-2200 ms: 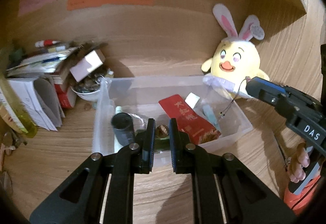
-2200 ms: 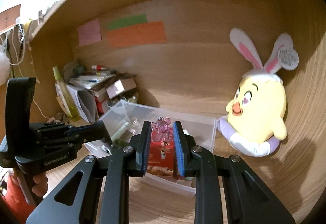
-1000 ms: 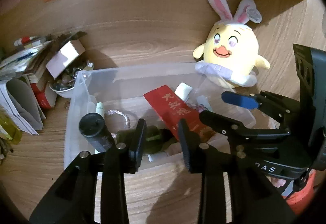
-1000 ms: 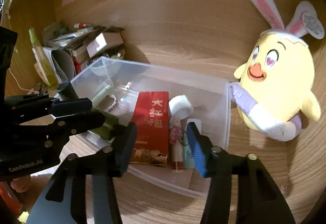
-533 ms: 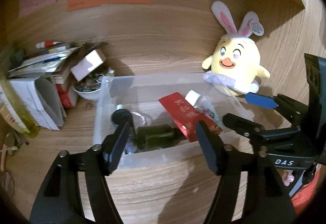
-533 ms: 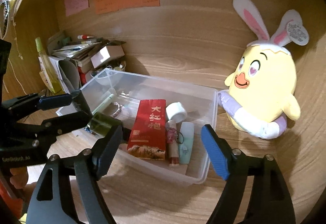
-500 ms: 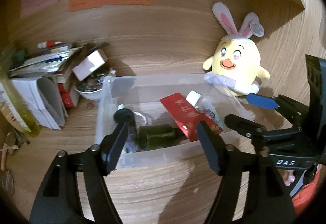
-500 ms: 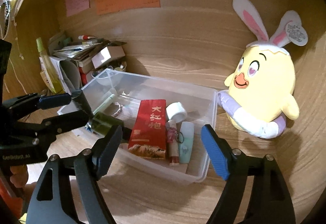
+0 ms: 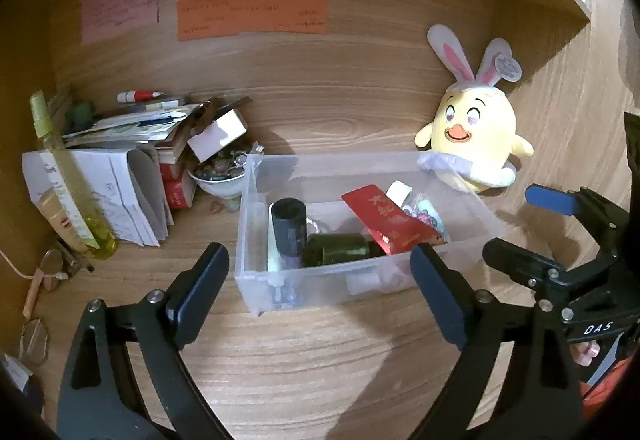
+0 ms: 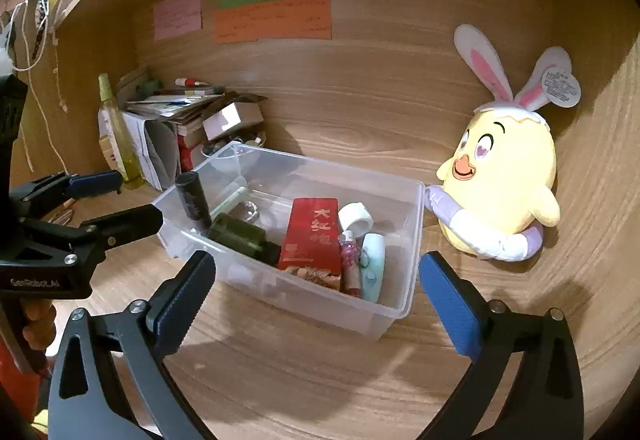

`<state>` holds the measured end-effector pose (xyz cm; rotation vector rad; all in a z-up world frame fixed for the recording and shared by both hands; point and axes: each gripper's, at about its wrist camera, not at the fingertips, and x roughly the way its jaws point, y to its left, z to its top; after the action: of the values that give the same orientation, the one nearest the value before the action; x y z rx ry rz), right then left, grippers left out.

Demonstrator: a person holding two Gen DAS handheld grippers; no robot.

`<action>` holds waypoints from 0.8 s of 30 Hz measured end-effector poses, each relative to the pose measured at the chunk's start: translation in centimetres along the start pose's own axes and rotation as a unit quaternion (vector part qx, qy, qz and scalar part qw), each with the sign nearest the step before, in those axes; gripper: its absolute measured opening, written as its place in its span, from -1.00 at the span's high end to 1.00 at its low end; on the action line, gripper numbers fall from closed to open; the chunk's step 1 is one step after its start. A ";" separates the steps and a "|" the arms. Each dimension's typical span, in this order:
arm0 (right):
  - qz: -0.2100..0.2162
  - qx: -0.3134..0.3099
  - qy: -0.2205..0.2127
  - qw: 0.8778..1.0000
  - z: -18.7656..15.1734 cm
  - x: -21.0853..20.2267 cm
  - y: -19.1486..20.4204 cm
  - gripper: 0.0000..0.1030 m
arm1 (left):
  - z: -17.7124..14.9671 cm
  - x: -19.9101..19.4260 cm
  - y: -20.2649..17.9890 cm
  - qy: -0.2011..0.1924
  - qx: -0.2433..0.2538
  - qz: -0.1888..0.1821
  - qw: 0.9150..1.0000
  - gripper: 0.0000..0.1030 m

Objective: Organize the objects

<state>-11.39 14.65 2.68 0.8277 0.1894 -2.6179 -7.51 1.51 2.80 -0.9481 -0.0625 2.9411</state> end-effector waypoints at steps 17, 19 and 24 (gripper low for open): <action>0.012 0.018 0.017 1.000 -1.7 0.2 0.1 -0.98 | -2.1 -0.5 0.5 0.012 -0.012 -0.008 1.000 -0.86; 0.012 0.016 0.016 1.000 -1.7 0.2 0.2 -0.98 | -2.2 -0.5 0.6 0.013 -0.014 -0.009 1.000 -0.86; 0.014 0.012 0.015 1.000 -1.7 0.2 0.3 -0.98 | -2.2 -0.4 0.7 0.014 -0.017 -0.009 1.000 -0.86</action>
<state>-10.53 14.67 1.21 0.8734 0.1531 -2.5877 -5.92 0.84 1.20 -0.9864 -0.1187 2.9199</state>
